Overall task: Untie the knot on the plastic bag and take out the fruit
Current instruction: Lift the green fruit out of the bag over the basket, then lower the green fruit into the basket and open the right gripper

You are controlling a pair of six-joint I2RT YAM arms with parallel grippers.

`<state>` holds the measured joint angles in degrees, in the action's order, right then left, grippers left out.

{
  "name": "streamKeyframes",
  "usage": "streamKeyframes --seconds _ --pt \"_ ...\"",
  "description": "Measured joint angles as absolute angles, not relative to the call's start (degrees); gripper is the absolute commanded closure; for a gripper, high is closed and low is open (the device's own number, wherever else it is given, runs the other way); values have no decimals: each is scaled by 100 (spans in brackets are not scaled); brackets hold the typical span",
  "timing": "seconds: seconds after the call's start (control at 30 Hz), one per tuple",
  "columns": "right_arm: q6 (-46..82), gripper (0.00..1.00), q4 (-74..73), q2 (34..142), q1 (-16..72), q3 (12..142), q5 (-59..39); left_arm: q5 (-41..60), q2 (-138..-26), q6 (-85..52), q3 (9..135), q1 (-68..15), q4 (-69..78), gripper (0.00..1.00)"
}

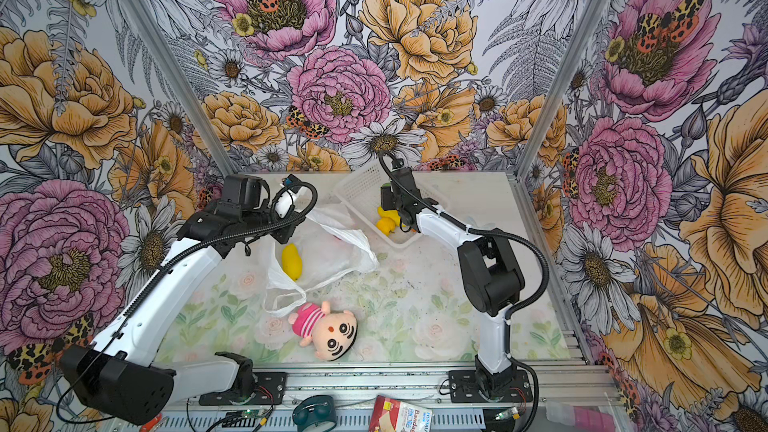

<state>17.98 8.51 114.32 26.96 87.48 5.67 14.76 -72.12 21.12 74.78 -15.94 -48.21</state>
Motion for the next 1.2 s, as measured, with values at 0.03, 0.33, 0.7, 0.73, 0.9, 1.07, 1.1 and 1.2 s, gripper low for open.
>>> streamKeyframes --seconds 0.03,0.33,0.7,0.73,0.9,1.07,1.1,1.2 --pt "1791 72 998 11664 2696 8938 467 1476 -7212 2112 7478 -1594 -4821 100" --pt "1647 58 1745 12538 2696 9791 51 1476 -7212 2112 7478 -1594 -4821 100" --pt "1603 28 2034 12634 2696 9848 -95 1476 -7212 2112 7478 -1594 -4821 100" --pt "1603 28 2045 12634 2696 9848 -93 1476 -7212 2112 7478 -1594 -4821 100" --pt "1601 25 2032 12617 2703 9800 -89 1476 -7212 2112 7478 -1594 -4821 100" --pt "1544 22 1994 12296 2792 9393 34 1476 -7212 2112 7478 -1594 -4821 100" --pt "1542 22 1992 12219 2797 9312 43 1476 -7212 2112 7478 -1594 -4821 100" --pt "1542 20 1938 11808 2827 8919 117 1476 -7212 2112 7478 -1594 -4821 100"
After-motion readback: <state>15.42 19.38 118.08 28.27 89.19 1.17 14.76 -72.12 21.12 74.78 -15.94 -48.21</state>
